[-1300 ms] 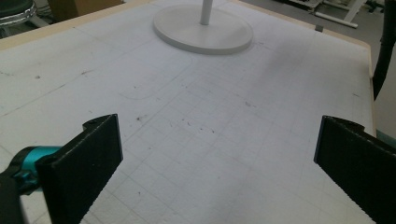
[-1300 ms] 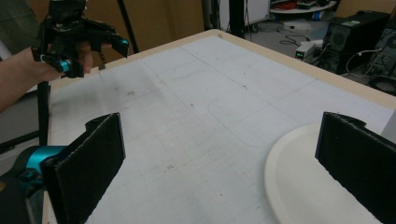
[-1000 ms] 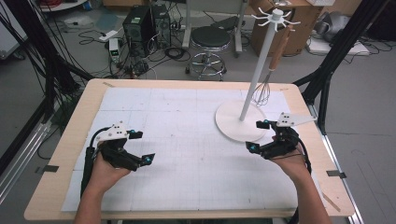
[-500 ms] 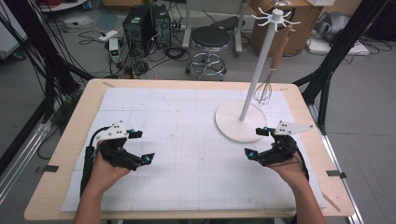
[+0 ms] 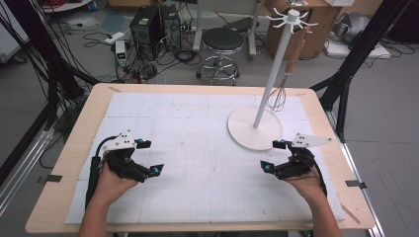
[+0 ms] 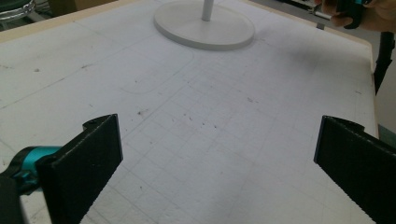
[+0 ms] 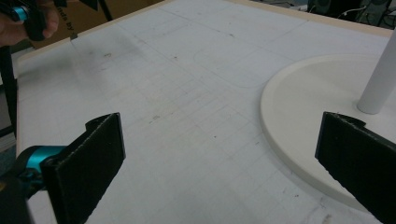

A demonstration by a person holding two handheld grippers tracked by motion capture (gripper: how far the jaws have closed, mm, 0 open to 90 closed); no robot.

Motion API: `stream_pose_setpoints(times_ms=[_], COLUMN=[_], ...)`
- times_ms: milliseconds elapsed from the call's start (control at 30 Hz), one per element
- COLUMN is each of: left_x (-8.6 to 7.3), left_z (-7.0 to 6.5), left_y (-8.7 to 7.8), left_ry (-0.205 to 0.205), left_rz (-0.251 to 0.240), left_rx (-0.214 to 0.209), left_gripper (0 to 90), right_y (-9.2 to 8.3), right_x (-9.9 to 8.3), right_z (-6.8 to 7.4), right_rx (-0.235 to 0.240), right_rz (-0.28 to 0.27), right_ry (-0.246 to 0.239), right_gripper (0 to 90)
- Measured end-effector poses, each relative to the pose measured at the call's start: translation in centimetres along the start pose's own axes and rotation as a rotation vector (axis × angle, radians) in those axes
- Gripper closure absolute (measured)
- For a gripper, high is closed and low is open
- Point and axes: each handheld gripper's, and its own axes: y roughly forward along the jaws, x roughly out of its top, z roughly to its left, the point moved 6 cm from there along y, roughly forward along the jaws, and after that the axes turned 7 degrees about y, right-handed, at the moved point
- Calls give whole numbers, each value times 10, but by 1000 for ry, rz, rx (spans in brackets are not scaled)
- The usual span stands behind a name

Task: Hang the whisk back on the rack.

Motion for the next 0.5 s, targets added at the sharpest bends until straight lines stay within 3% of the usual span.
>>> stream_pose_setpoints(times_ms=[500], left_x=[-2], left_z=[1], left_y=[1], left_ry=[-5], left_rz=[11], left_rx=[5], left_gripper=[16], right_y=[3], right_x=[0], right_z=[-3], right_rx=[15], right_rz=[3], right_ry=[7], right_gripper=[6])
